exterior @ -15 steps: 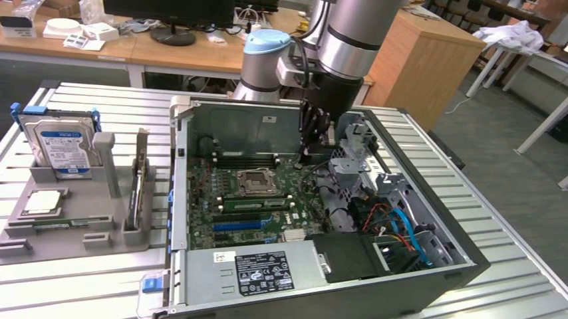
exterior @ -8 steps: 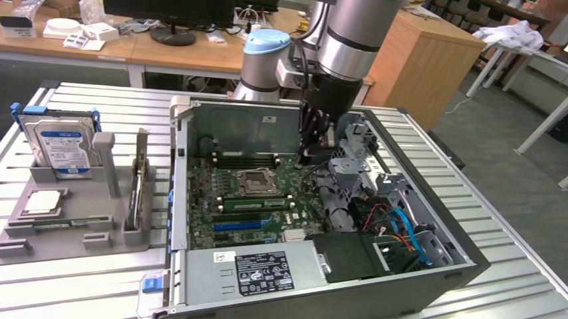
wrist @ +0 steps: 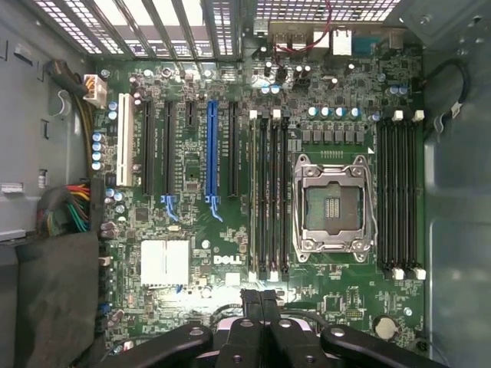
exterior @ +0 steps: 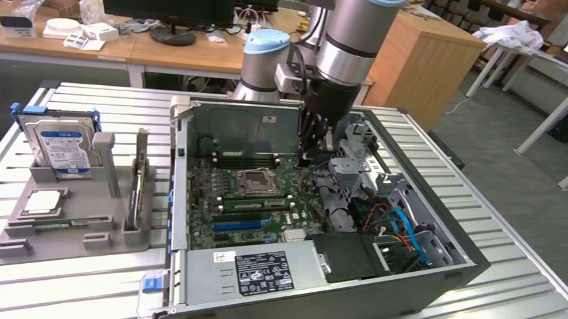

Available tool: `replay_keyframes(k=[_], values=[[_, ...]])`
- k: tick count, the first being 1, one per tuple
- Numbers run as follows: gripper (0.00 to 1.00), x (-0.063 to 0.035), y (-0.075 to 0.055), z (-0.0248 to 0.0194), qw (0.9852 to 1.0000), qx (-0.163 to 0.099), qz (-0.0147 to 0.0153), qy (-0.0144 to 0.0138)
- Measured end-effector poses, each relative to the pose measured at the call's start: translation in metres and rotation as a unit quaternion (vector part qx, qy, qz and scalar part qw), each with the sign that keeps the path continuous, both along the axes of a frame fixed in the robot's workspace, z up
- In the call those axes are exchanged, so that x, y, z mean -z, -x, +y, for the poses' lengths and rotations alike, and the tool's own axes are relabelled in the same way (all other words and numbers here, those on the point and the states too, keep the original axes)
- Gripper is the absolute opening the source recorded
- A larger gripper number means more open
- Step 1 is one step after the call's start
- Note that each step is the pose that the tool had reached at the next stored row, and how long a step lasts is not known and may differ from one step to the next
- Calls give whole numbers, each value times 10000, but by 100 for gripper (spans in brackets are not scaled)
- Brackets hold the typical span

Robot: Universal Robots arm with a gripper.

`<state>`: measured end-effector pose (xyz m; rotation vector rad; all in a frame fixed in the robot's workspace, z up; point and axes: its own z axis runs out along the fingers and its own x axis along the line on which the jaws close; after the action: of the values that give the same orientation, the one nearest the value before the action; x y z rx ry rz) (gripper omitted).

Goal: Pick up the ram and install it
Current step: 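Press down the ram until it locks into place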

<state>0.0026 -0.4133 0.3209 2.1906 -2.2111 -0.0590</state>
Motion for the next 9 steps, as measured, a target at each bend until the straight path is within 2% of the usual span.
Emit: replay_keyframes(k=[9], values=[[11, 125, 0, 0, 10000, 0, 0, 0]])
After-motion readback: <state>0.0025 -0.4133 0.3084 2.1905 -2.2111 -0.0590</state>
